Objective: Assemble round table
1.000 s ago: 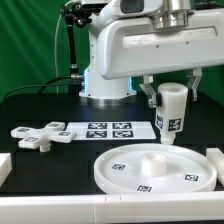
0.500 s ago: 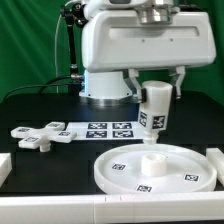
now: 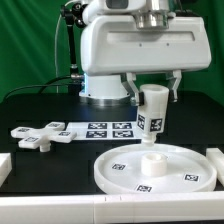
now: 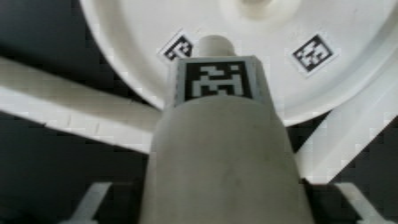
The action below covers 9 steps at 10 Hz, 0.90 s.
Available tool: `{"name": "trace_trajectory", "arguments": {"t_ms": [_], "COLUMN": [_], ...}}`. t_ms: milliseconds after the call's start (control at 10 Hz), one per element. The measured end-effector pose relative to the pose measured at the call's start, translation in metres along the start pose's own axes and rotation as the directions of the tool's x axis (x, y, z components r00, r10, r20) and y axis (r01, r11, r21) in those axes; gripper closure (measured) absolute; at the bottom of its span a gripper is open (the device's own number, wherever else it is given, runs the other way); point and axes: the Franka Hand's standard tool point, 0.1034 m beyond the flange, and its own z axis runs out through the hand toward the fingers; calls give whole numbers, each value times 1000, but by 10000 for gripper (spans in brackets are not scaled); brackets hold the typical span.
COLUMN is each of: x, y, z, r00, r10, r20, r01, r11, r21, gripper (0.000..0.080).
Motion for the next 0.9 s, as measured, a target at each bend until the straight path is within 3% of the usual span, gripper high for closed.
{"name": "trace_trajectory", "arguments": {"t_ms": [300, 400, 500, 700, 900], "x": [-1, -2, -10, -10, -16], "y": [2, 10, 5, -8, -10], "z": [1, 1, 4, 5, 9], "r00": [1000, 997, 998, 998, 998], "r10": [-10, -23, 7, 34, 53], "r20": [-15, -71, -68, -61, -32], "r01": [9, 20, -10, -36, -53], "r11": [1000, 999, 999, 999, 999], "r21": [-10, -46, -42, -25, -8], "gripper": [390, 390, 390, 390, 390]}}
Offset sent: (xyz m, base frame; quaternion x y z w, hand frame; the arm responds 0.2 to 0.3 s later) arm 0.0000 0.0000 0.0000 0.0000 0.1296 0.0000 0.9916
